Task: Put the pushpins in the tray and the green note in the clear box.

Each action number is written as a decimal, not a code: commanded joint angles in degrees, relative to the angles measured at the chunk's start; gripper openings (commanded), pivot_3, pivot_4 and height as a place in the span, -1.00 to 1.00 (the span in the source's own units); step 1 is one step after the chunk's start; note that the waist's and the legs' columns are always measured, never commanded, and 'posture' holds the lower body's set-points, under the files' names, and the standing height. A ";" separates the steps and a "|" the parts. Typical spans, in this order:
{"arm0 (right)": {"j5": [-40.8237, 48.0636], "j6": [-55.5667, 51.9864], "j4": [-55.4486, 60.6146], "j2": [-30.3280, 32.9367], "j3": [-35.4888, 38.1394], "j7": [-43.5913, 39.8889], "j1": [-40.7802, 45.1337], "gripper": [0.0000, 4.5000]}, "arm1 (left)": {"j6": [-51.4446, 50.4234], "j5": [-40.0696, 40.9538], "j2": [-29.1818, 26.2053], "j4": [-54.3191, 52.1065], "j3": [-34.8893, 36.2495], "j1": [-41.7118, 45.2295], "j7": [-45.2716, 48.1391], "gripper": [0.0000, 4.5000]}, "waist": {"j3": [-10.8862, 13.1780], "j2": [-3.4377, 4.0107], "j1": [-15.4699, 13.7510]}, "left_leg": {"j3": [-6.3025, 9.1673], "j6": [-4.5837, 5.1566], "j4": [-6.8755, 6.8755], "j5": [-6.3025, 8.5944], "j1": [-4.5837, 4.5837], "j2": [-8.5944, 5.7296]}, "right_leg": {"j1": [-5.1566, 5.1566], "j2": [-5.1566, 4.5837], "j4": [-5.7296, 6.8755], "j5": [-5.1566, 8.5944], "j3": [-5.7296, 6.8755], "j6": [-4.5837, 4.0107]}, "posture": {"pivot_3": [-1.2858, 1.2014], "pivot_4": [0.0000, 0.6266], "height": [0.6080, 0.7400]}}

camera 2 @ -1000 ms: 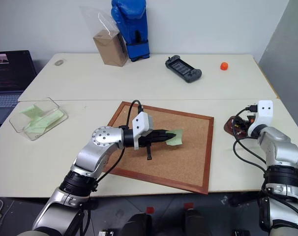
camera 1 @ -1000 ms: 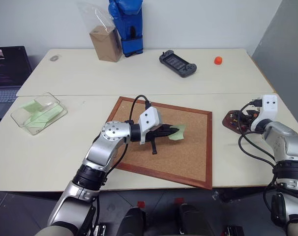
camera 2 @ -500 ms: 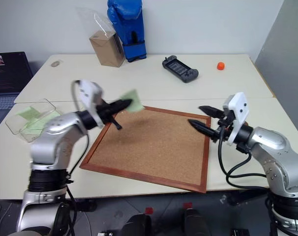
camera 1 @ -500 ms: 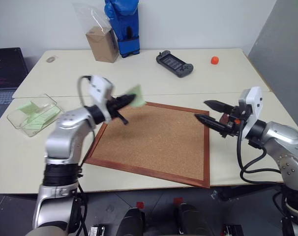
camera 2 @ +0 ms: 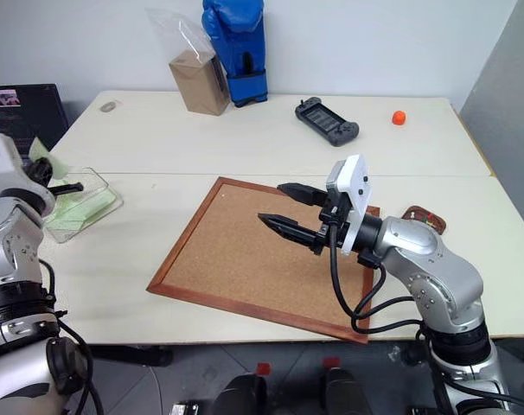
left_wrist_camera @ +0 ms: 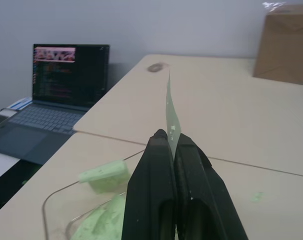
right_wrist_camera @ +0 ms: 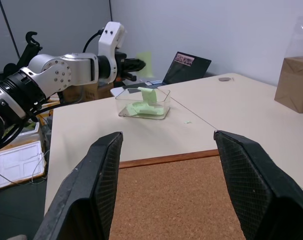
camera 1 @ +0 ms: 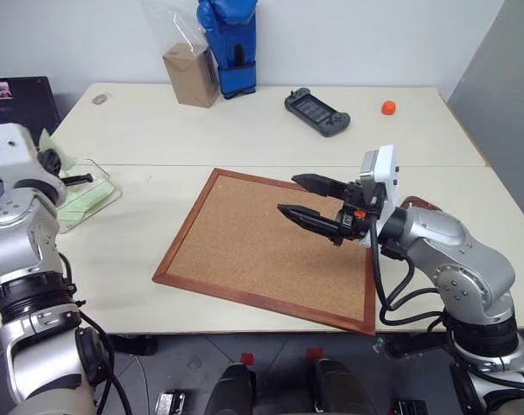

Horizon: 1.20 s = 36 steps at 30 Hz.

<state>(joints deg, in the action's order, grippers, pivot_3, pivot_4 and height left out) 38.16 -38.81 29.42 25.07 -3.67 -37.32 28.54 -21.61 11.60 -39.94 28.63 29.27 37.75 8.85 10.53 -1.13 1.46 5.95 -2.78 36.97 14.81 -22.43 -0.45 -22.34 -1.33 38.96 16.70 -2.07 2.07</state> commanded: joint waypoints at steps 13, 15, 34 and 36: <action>-2.41 3.19 0.99 -0.72 -0.42 0.83 -1.11 0.38 | 19.35 -0.46 -7.18 35.80 -1.66 16.37 2.95 -0.12 | -0.05 -0.14 0.44 | -0.02 0.01 0.00 0.00 -0.12 0.02 | -0.20 0.05 0.10 0.00 0.07 0.00 | 0.03 -0.52 1.00; -2.40 3.08 0.98 -0.71 -0.38 0.96 -1.13 0.38 | 19.84 -0.47 -7.24 36.43 -1.99 16.50 3.14 0.04 | -0.05 -0.14 0.44 | -0.03 0.01 0.01 0.00 -0.15 0.02 | -0.23 0.05 0.12 0.00 0.07 -0.01 | 0.03 -0.52 1.00; -20.43 5.28 5.70 -3.99 1.03 22.94 -16.97 0.38 | -4.96 9.61 5.80 -38.12 -8.67 -23.25 8.56 0.97 | -0.13 -0.21 0.21 | -0.26 -0.31 0.01 -0.16 -0.58 0.01 | -0.90 -0.47 0.49 -0.03 -0.44 -0.05 | 0.03 -0.52 1.00; -24.22 6.36 6.23 -5.55 0.33 26.86 -20.58 0.38 | -8.43 10.26 10.45 -47.52 -10.08 -28.42 4.78 0.97 | -0.16 -0.26 0.23 | -0.22 -0.32 0.01 -0.18 -0.58 0.11 | -0.92 -0.36 0.44 -0.03 -0.39 -0.05 | 0.03 -0.52 1.00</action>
<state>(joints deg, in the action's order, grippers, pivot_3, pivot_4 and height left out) 17.48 -34.52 33.30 20.30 -3.41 -14.14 9.44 -26.81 20.40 -31.16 -9.38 19.06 10.92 17.44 10.37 -1.39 1.69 5.72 -2.98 36.99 14.71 -22.92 -0.37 -23.17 -1.70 39.51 16.68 -2.49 2.03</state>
